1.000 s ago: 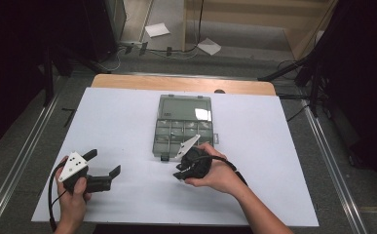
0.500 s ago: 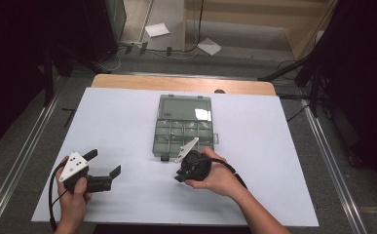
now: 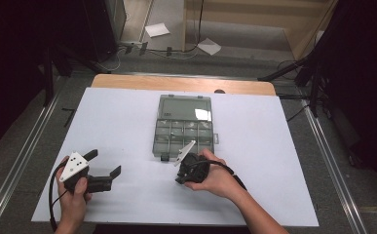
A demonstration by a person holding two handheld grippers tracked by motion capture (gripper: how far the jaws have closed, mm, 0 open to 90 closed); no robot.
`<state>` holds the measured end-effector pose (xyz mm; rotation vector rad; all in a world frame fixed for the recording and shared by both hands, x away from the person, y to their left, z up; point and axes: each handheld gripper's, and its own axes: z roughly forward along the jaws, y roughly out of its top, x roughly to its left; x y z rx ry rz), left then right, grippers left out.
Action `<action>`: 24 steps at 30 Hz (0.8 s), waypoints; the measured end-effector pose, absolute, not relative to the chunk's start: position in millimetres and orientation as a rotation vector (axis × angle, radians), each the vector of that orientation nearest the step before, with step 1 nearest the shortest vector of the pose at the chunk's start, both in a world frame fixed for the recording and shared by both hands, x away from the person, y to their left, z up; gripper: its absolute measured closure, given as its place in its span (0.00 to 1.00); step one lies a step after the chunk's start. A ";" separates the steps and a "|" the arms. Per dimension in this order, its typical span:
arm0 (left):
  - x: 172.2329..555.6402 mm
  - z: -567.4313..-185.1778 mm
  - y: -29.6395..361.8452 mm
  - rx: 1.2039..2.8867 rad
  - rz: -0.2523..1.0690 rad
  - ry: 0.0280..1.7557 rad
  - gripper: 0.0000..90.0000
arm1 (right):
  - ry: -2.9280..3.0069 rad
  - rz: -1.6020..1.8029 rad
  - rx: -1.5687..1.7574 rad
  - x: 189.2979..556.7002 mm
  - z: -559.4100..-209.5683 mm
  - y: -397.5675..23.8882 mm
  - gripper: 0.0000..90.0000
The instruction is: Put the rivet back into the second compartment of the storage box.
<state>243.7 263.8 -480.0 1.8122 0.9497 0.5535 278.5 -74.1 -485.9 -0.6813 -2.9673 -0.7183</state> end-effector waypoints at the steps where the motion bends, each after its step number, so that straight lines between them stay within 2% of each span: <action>1: 243.7 -480.0 263.8 1.812 0.554 0.949 0.00 | -2.976 -0.718 -0.668 278.4 -486.4 -73.7 0.86; 10: 243.6 -479.8 263.9 1.810 0.555 0.947 0.00 | -3.037 -0.704 -0.639 274.5 -486.5 -71.8 0.92; 24: 243.4 -480.0 263.6 1.818 0.555 0.943 0.00 | -3.016 -0.747 -0.622 277.6 -479.3 -75.0 0.93</action>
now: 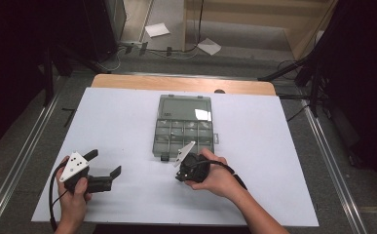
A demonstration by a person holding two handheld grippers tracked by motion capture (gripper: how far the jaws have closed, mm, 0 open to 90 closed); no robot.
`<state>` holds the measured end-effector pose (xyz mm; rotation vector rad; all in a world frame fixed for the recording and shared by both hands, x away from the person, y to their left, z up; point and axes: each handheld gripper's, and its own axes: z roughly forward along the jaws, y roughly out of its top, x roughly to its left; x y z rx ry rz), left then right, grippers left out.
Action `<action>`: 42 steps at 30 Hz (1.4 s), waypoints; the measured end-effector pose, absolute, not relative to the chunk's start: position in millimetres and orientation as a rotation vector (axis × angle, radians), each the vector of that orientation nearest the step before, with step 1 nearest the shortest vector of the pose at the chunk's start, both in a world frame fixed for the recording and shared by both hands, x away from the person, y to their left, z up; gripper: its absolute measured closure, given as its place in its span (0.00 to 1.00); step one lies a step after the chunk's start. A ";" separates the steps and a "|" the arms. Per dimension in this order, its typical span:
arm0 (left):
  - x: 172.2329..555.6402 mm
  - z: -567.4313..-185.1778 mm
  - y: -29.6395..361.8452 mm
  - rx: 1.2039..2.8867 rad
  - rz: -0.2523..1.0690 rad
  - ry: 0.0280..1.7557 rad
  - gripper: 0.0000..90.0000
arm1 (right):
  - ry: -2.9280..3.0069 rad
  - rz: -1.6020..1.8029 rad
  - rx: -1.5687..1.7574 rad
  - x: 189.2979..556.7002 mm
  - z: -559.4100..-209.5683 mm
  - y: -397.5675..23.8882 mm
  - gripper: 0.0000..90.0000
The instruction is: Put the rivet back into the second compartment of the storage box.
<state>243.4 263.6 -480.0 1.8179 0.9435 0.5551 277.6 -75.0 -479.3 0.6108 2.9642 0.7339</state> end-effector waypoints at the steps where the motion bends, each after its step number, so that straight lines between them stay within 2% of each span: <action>1: 243.3 -480.1 263.4 1.816 0.555 0.944 0.00 | 2.960 0.749 0.598 279.5 -476.0 -75.7 0.93; 42: 243.0 -479.8 263.6 1.809 0.556 0.943 0.00 | 2.937 0.792 0.641 310.4 -435.6 -80.0 0.93</action>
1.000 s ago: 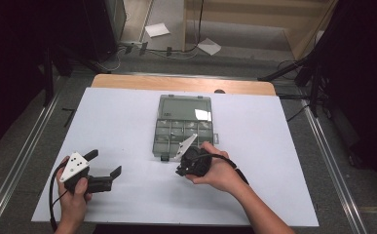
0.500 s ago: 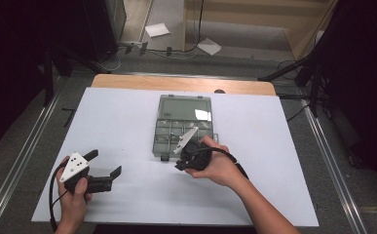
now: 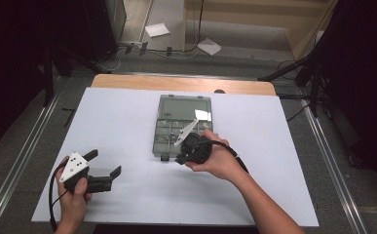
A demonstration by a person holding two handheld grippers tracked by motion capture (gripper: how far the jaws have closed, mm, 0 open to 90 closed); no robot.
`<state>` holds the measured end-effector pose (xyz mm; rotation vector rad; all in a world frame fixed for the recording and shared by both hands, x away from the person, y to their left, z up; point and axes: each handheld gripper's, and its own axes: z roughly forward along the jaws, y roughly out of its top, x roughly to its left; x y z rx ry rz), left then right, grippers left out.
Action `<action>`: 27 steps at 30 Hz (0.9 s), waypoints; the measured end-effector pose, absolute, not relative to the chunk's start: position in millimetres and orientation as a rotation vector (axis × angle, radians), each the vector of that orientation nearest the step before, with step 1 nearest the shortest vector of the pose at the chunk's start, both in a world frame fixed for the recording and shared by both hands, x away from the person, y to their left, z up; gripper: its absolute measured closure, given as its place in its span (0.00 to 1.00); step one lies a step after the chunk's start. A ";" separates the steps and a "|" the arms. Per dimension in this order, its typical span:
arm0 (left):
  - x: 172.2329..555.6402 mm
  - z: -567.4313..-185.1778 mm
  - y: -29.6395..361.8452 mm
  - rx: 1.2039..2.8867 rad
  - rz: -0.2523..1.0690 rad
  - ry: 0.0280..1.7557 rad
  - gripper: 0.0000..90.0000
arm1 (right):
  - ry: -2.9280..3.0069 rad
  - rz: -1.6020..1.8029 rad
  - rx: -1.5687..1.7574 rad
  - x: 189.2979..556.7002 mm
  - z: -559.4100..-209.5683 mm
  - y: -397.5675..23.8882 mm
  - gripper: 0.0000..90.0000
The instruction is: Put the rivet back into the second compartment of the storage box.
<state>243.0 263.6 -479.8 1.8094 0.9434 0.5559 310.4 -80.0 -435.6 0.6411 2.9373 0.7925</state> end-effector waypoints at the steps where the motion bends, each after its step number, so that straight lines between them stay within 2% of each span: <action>1: 242.9 -479.7 263.7 1.809 0.556 0.945 0.00 | 2.935 0.791 0.650 310.8 -434.8 -80.1 0.93; 27: 242.7 -479.1 264.8 1.806 0.558 0.949 0.00 | 2.923 0.773 0.641 329.5 -419.3 -74.2 0.93</action>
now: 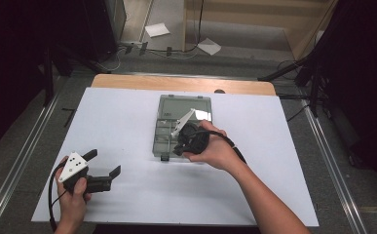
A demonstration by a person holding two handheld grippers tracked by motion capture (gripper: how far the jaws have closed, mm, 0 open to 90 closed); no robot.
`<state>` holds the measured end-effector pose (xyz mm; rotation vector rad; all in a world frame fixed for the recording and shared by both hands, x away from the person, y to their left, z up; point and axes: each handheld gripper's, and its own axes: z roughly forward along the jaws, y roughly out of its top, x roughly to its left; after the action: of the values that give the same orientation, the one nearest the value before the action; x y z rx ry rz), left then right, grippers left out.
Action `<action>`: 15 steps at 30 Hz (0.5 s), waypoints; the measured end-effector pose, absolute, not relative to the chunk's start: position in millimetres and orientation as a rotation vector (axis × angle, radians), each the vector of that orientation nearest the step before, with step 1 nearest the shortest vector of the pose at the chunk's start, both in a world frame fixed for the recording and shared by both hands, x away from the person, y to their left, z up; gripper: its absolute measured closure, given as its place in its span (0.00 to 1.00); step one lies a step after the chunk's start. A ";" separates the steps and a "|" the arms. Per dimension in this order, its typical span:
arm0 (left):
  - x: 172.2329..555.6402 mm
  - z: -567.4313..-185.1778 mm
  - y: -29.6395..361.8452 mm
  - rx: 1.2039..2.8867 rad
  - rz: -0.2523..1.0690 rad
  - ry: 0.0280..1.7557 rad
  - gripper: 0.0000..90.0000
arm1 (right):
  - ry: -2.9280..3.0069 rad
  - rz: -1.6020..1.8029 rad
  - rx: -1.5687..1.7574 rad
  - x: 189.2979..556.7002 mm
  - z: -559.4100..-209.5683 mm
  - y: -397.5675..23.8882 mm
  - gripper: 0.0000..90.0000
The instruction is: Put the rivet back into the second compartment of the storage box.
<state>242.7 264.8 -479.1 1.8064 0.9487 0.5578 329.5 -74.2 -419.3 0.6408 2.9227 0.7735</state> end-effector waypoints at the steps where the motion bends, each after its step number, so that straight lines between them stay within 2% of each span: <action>1: 242.7 -479.1 264.8 1.806 0.557 0.949 0.00 | 2.923 0.773 0.641 329.5 -419.3 -74.2 0.93; 15: 242.6 -479.1 265.1 1.811 0.559 0.948 0.00 | 2.913 0.763 0.661 337.8 -413.5 -75.7 0.93</action>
<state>242.6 265.1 -479.1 1.8113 0.9483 0.5585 337.8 -75.7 -413.5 0.6610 2.9126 0.7628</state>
